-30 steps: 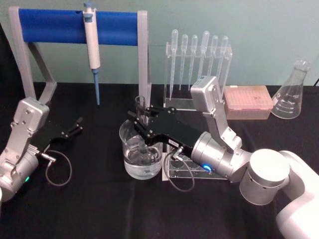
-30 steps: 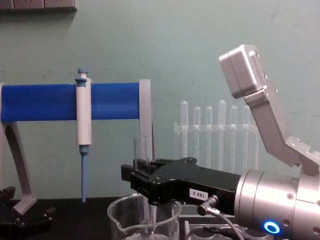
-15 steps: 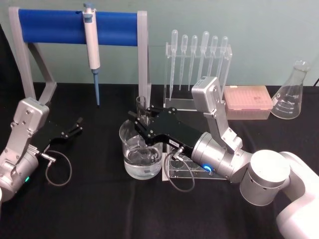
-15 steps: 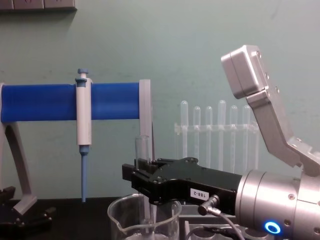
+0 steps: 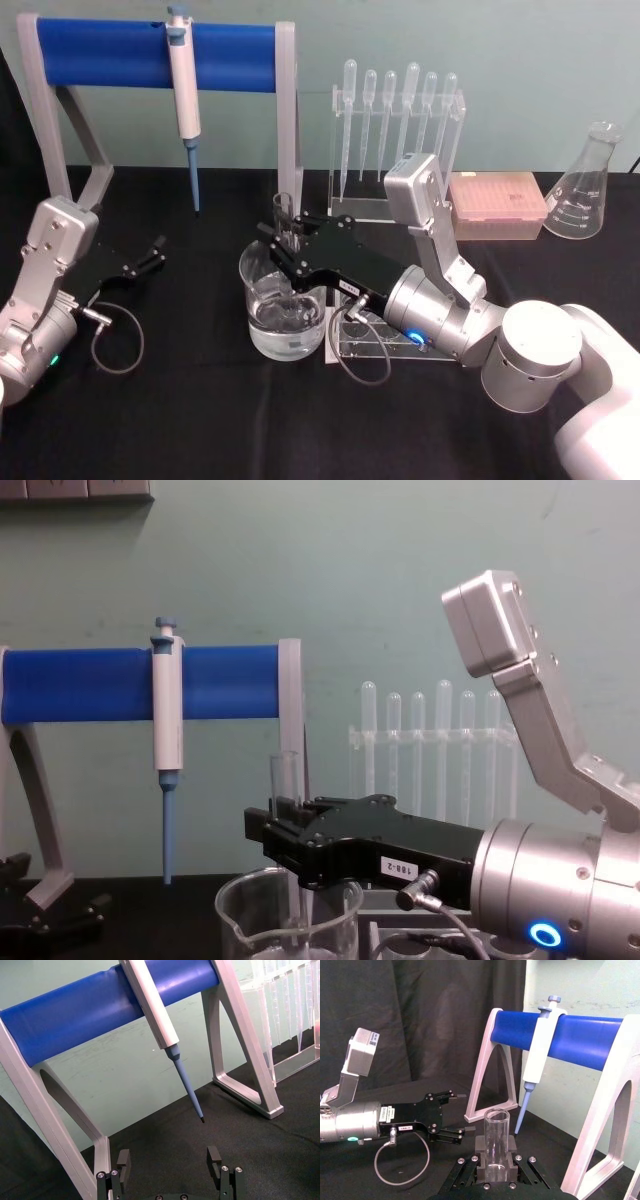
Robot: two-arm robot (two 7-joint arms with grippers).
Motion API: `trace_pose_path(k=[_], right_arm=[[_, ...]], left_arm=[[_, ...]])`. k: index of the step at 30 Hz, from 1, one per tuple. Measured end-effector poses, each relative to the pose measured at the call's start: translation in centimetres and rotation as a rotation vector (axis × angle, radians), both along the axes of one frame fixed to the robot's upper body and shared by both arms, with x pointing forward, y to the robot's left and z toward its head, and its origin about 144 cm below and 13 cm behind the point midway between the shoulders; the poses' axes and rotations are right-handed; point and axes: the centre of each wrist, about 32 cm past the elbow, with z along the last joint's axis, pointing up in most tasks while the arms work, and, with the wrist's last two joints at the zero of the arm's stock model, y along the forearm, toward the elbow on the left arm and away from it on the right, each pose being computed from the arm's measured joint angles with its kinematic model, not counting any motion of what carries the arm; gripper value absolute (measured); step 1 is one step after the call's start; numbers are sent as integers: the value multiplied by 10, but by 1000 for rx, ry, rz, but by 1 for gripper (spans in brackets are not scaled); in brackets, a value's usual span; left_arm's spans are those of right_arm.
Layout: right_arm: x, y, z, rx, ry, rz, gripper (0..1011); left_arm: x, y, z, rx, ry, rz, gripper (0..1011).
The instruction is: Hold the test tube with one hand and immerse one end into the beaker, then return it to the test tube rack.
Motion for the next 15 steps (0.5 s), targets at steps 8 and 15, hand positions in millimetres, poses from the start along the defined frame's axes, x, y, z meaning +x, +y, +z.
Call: trace_pose_path(k=[8, 15], right_arm=[[0, 0, 0, 0, -1, 0, 226], [0, 0, 0, 0, 0, 0, 227]], left_arm=[[0, 0, 0, 0, 0, 0, 1000], [0, 0, 0, 0, 0, 0, 1000]])
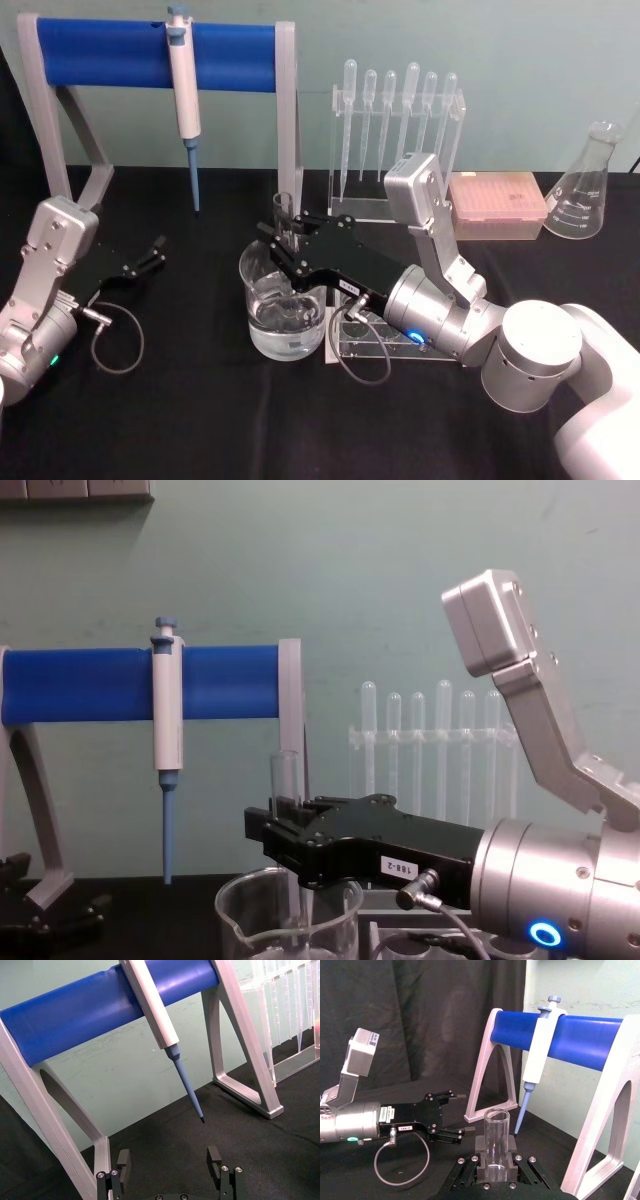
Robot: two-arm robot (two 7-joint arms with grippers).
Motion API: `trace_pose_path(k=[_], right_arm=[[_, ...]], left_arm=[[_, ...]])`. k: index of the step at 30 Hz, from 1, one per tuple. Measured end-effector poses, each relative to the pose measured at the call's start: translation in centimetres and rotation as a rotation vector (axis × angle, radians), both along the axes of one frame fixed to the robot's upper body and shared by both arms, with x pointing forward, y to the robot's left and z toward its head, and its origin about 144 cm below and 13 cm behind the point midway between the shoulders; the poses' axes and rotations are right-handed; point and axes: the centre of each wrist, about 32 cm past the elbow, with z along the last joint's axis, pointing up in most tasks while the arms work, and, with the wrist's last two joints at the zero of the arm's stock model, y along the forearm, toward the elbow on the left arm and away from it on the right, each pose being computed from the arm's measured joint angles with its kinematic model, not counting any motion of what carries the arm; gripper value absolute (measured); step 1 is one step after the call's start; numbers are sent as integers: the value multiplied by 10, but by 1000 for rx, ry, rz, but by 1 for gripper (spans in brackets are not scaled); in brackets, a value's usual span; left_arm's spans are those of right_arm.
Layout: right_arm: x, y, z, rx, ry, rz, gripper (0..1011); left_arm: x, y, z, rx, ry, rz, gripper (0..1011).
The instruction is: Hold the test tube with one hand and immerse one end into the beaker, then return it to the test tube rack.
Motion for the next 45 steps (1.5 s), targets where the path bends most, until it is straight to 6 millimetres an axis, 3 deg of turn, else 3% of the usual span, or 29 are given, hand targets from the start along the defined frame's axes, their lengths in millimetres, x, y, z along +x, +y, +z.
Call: trace_pose_path(k=[45], right_arm=[[0, 0, 0, 0, 0, 0, 226]], left_arm=[[0, 0, 0, 0, 0, 0, 1000]])
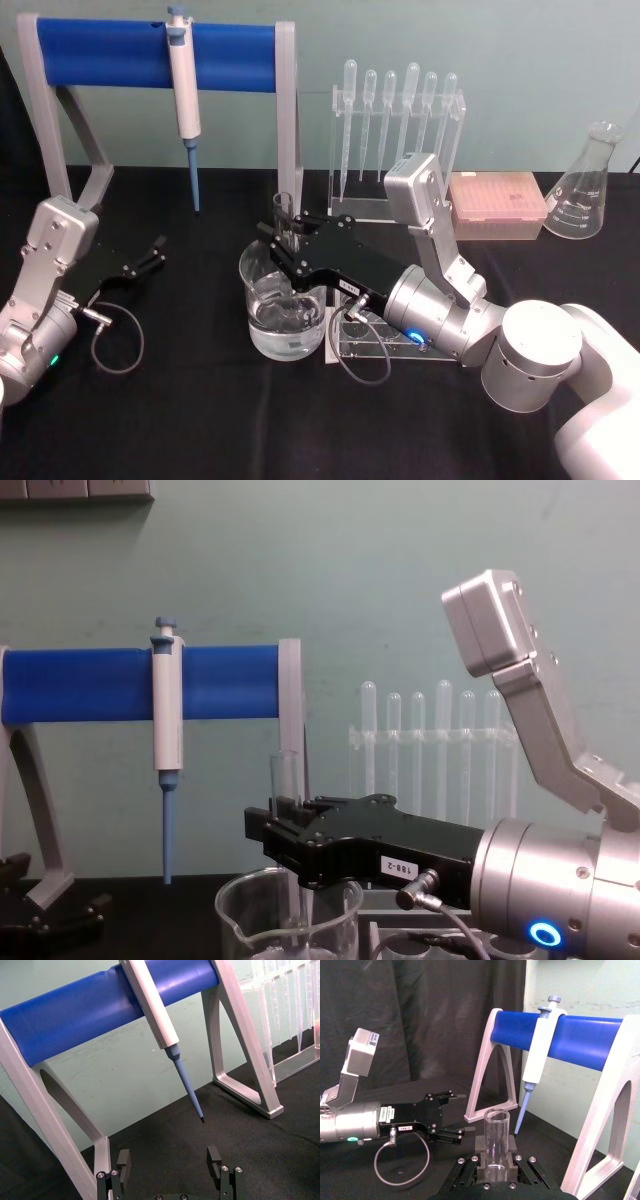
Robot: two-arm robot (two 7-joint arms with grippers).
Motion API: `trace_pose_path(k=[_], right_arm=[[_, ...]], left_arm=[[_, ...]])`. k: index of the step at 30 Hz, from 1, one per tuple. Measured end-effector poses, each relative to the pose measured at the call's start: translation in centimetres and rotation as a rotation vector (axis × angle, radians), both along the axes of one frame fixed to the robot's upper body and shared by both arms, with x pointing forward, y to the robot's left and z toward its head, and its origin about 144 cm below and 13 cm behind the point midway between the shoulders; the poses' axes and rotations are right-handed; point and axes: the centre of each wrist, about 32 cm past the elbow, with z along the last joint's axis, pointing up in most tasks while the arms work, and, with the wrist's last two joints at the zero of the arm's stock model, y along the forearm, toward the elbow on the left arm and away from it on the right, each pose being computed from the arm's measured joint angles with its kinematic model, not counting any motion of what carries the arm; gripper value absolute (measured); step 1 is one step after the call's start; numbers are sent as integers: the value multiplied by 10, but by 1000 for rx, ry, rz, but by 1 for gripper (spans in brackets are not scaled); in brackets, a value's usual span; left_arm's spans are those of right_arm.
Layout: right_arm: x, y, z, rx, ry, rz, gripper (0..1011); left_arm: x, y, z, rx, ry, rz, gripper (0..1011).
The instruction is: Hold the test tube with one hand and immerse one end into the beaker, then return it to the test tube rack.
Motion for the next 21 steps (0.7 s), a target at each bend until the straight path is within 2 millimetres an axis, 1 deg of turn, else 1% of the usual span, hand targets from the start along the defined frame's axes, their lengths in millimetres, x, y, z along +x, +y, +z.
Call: trace_pose_path(k=[21], right_arm=[[0, 0, 0, 0, 0, 0, 226]], left_arm=[[0, 0, 0, 0, 0, 0, 1000]])
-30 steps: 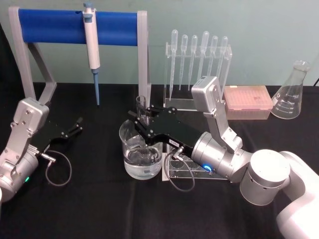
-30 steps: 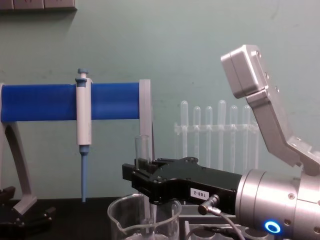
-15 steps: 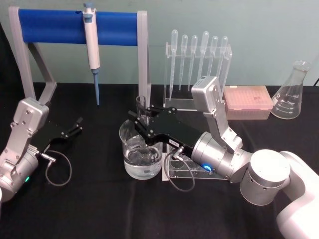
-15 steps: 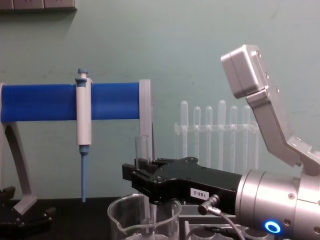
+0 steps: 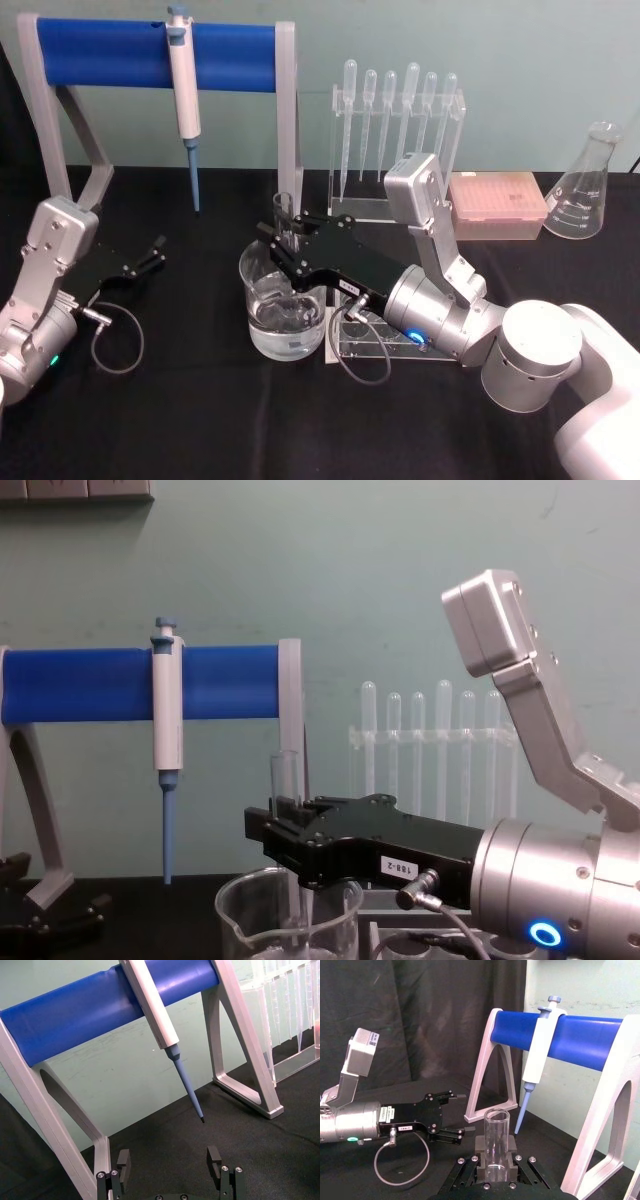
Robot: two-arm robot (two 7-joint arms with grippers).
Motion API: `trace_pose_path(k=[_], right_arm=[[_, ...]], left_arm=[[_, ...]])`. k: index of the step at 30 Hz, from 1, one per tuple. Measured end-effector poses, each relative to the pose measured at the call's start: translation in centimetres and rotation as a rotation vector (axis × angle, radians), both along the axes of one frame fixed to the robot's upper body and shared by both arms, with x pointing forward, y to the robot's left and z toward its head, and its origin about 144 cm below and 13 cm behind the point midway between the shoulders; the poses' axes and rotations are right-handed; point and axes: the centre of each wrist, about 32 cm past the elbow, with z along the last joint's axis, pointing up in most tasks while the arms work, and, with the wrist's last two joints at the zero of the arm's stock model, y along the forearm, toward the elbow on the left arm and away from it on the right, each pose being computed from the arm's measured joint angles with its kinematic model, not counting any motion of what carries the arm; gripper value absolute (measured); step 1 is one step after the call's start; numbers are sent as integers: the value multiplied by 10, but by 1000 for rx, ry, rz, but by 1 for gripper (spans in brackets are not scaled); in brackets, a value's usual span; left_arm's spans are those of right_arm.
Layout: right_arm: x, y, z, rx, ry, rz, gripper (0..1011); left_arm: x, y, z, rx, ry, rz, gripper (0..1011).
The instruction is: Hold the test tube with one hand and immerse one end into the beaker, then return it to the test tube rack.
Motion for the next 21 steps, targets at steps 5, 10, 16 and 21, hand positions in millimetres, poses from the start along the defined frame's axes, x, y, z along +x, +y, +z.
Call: trace_pose_path(k=[5, 10, 16, 21], right_arm=[[0, 0, 0, 0, 0, 0, 227], [0, 0, 0, 0, 0, 0, 226], [0, 0, 0, 0, 0, 0, 226], [0, 0, 0, 0, 0, 0, 226]], left_arm=[[0, 0, 0, 0, 0, 0, 1000], [0, 0, 0, 0, 0, 0, 1000], [0, 0, 0, 0, 0, 0, 1000], [0, 0, 0, 0, 0, 0, 1000]])
